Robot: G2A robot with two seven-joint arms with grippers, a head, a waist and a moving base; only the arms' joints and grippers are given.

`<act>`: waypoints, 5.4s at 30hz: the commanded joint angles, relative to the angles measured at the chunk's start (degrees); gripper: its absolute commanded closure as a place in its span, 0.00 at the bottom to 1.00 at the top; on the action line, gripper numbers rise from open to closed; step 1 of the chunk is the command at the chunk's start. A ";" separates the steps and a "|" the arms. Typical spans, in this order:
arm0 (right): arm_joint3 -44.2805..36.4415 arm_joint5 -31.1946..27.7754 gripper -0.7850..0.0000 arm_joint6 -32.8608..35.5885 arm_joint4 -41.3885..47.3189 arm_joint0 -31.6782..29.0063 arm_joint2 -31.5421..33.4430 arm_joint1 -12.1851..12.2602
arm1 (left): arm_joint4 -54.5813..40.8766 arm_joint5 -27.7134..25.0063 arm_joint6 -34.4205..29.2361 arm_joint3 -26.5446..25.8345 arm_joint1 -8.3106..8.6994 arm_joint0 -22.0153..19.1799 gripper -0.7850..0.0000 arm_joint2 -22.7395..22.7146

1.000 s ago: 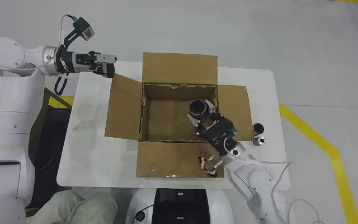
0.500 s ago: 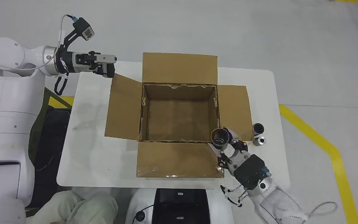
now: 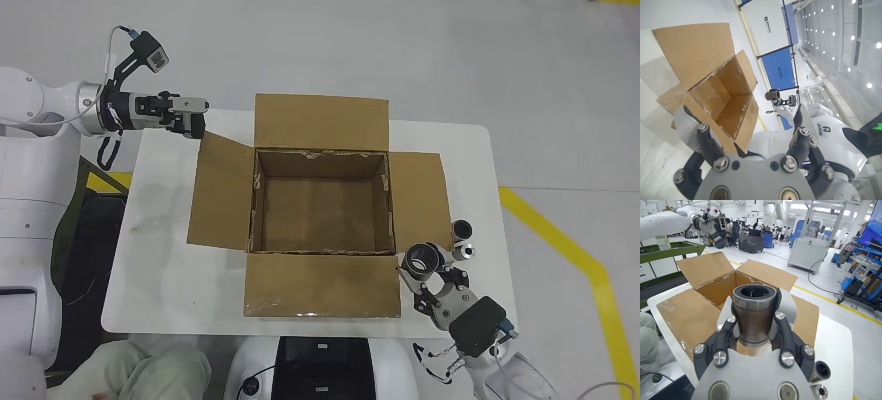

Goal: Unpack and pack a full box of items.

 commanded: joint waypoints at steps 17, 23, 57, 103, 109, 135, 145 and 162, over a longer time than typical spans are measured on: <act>7.27 2.27 1.00 -11.91 0.75 -4.46 3.67 0.40 | 0.00 0.00 0.00 0.00 0.00 0.00 0.00 0.00; 11.57 3.88 1.00 -19.54 0.93 -7.11 5.52 0.54 | 0.00 0.00 0.00 0.00 0.00 0.00 0.00 0.00; 38.96 1.87 1.00 -22.65 6.22 6.88 1.90 0.45 | 0.00 0.00 0.00 0.00 0.00 0.00 0.00 0.00; 48.94 4.73 0.25 -17.25 11.96 13.71 -0.15 -0.02 | 0.00 0.00 0.00 0.00 0.00 0.00 0.00 0.00; 47.51 5.75 0.24 -14.81 13.33 12.65 0.30 -0.03 | 0.00 0.00 0.00 0.00 0.00 0.00 0.00 0.00; 48.20 5.39 0.08 -7.01 18.11 18.48 1.06 -0.22 | 0.00 0.00 0.00 0.00 0.00 0.00 0.00 0.00; 40.40 5.52 0.00 -8.91 16.89 8.84 3.44 0.22 | 0.00 0.00 0.00 0.00 0.00 0.00 0.00 0.00; 33.23 5.75 0.00 1.09 16.75 5.91 6.84 0.74 | 0.00 0.00 0.00 0.00 0.00 0.00 0.00 0.00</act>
